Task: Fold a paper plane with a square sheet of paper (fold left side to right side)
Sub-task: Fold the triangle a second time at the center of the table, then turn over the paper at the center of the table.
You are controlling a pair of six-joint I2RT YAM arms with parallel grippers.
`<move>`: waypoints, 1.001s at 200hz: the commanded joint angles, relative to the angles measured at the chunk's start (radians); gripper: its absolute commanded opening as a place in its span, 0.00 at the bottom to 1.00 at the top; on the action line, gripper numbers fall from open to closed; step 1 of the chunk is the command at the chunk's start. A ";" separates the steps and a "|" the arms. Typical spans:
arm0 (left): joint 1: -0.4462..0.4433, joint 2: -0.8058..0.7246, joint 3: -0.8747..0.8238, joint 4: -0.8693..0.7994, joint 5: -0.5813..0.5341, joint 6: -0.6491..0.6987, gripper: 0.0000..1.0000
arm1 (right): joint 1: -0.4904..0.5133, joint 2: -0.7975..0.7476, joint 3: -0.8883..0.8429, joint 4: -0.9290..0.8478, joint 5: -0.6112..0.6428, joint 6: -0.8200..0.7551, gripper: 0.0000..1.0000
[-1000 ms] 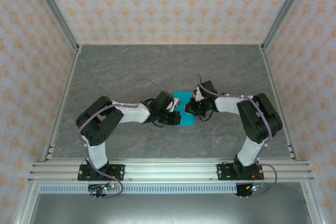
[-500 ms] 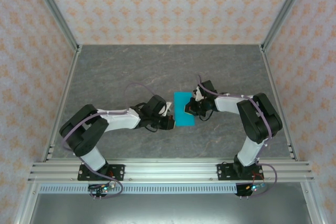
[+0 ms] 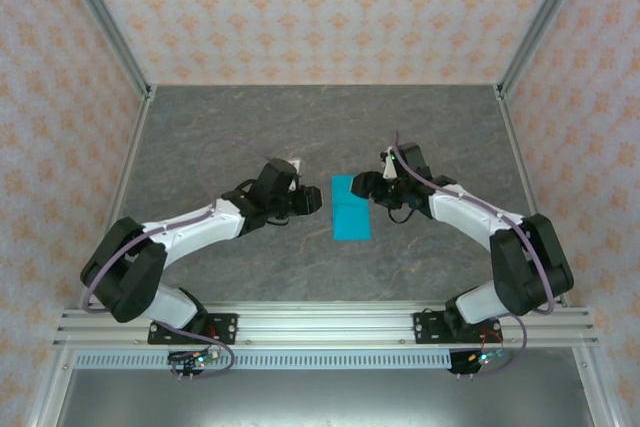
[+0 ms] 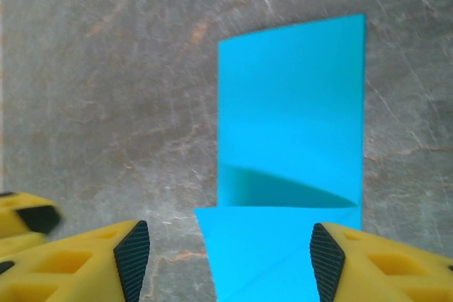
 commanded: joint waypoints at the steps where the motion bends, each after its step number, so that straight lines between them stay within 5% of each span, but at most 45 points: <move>1: 0.000 -0.068 -0.021 0.000 -0.139 -0.003 0.45 | 0.004 0.046 -0.043 -0.001 -0.026 -0.008 0.65; 111: -0.005 0.345 0.216 0.147 0.316 0.061 0.40 | 0.008 0.012 -0.071 -0.021 -0.007 0.009 0.65; 179: -0.015 0.439 0.245 0.139 0.323 0.067 0.32 | 0.009 -0.008 -0.070 -0.047 0.006 0.001 0.65; 200: -0.014 0.431 0.240 0.121 0.298 0.077 0.22 | 0.008 -0.008 -0.070 -0.046 0.006 0.000 0.65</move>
